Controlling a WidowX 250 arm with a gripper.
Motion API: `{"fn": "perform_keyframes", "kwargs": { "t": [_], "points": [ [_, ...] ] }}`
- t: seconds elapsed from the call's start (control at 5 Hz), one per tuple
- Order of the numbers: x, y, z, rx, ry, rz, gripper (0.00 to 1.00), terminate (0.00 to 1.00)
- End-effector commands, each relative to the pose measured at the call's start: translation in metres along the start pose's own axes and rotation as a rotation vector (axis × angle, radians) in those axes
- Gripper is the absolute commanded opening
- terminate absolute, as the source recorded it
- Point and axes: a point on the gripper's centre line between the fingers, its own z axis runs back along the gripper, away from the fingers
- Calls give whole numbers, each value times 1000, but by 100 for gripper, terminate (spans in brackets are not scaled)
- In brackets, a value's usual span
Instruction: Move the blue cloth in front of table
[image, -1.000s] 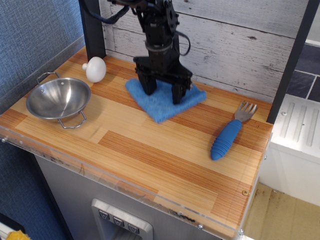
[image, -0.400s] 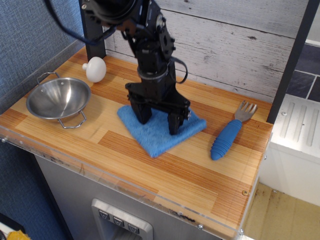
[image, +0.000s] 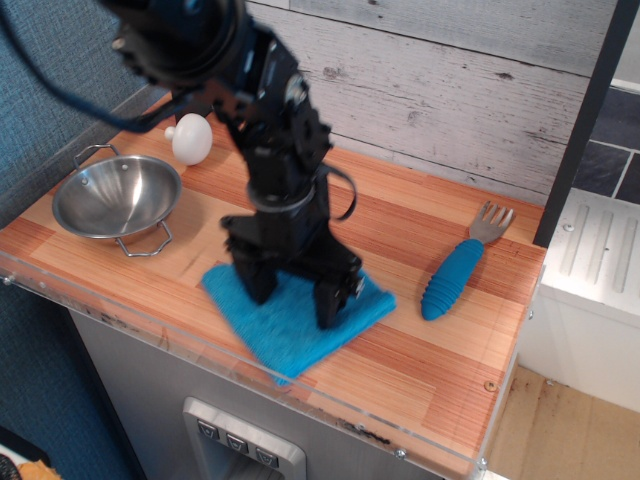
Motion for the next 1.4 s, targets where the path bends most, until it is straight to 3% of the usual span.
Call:
{"fn": "perform_keyframes", "kwargs": {
  "t": [0.0, 0.6, 1.0, 1.2],
  "points": [
    [-6, 5, 14, -2, -54, 24, 100, 0],
    [23, -4, 42, -10, -147, -28, 100, 0],
    [18, -21, 91, -18, -97, -46, 100, 0],
    [18, -21, 91, -18, -97, -46, 100, 0]
  ]
}}
